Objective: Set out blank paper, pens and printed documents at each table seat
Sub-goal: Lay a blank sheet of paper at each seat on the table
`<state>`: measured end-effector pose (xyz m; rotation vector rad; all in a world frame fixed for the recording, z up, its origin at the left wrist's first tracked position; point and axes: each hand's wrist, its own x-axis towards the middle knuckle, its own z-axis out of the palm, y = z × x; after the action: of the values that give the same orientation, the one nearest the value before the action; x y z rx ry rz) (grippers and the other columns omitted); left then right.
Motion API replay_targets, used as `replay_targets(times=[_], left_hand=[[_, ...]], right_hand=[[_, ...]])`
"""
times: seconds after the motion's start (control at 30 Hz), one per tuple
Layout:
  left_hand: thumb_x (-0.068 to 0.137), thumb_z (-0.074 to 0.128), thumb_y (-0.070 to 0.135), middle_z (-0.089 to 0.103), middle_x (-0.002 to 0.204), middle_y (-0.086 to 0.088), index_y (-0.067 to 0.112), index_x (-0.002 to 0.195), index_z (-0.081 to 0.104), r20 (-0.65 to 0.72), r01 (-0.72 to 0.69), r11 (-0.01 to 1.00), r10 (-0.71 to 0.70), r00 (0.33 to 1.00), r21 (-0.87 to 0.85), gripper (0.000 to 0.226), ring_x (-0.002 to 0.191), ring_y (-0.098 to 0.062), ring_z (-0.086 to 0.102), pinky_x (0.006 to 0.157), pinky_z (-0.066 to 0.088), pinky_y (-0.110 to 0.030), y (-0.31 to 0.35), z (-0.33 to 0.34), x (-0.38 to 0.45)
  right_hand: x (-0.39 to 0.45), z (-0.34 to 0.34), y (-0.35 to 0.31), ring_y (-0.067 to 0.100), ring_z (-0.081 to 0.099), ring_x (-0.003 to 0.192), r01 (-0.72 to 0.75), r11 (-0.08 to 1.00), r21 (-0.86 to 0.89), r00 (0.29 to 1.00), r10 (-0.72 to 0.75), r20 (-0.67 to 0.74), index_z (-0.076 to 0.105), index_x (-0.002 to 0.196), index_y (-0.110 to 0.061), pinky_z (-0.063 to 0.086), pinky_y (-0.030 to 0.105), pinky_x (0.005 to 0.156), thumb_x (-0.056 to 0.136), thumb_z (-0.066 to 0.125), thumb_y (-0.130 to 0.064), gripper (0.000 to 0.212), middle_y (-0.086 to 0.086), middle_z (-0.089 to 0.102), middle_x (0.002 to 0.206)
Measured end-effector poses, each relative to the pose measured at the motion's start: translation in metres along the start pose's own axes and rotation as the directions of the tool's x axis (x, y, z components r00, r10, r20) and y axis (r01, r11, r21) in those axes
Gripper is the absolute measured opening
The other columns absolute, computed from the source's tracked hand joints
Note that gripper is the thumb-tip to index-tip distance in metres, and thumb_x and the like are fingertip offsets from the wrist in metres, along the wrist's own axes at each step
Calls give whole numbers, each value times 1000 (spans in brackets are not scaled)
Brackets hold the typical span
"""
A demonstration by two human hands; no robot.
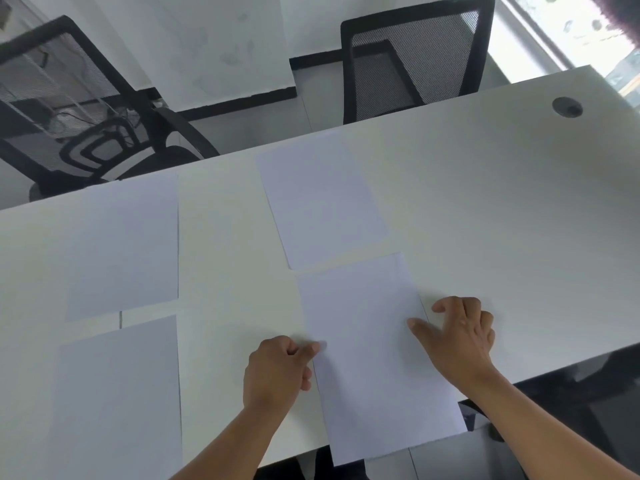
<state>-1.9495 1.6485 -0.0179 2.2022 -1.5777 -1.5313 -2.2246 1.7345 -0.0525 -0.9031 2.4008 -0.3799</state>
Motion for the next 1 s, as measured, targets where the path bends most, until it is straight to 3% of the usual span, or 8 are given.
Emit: replay_targets(times=[0.17, 0.37, 0.47, 0.73, 0.9, 1.0], left_hand=[[94, 83, 36, 74, 65, -5, 10, 71, 58, 18, -34, 991, 37, 999, -128, 43, 57, -22, 73, 82, 65, -57, -17, -18, -6], [91, 83, 48, 76, 70, 0, 14, 73, 66, -45, -79, 996, 77, 996, -42, 41, 61, -16, 77, 78, 63, -46, -28, -76, -31], [90, 80, 59, 75, 74, 12, 24, 74, 69, -158, -105, 994, 109, 981, 37, 39, 69, -4, 75, 78, 59, -35, -32, -113, -49], [97, 71, 61, 66, 113, 29, 43, 105, 68, -467, -180, 971, 234, 853, 159, 20, 106, 10, 62, 89, 49, -20, -64, -196, -102], [107, 57, 53, 59, 129, 28, 39, 130, 66, -614, -106, 949, 275, 740, 297, 28, 84, -5, 65, 86, 51, -25, -93, -257, -137], [108, 56, 51, 58, 140, 24, 35, 136, 65, -671, -65, 945, 275, 689, 321, 34, 84, -9, 62, 90, 53, -32, -107, -286, -153]], right_hand=[[-7, -2, -4, 17, 29, 110, -6, 1000, -25, 1000, 5, -20, 54, 127, -22, 35, 41, 101, 95, 69, -53, 47, -6, 37, 122], [-34, -2, -32, 26, 44, 121, 164, 975, -149, 985, -169, -24, 57, 132, -23, 40, 43, 103, 93, 72, -52, 51, -3, 42, 130], [-47, 1, -69, 24, 43, 126, 271, 949, -163, 962, -275, 3, 55, 134, -26, 39, 42, 106, 93, 69, -56, 53, -5, 40, 135], [-81, 14, -187, 23, 38, 145, 547, 815, -188, 837, -533, 124, 51, 149, -25, 33, 43, 119, 97, 61, -60, 64, -1, 39, 156], [-123, 8, -242, 17, 29, 153, 701, 691, -177, 713, -684, 152, 39, 161, -29, 25, 38, 124, 101, 50, -62, 69, -10, 36, 164], [-146, 1, -267, 15, 20, 157, 746, 642, -178, 666, -729, 161, 29, 166, -33, 20, 38, 127, 103, 45, -63, 72, -12, 28, 170]])
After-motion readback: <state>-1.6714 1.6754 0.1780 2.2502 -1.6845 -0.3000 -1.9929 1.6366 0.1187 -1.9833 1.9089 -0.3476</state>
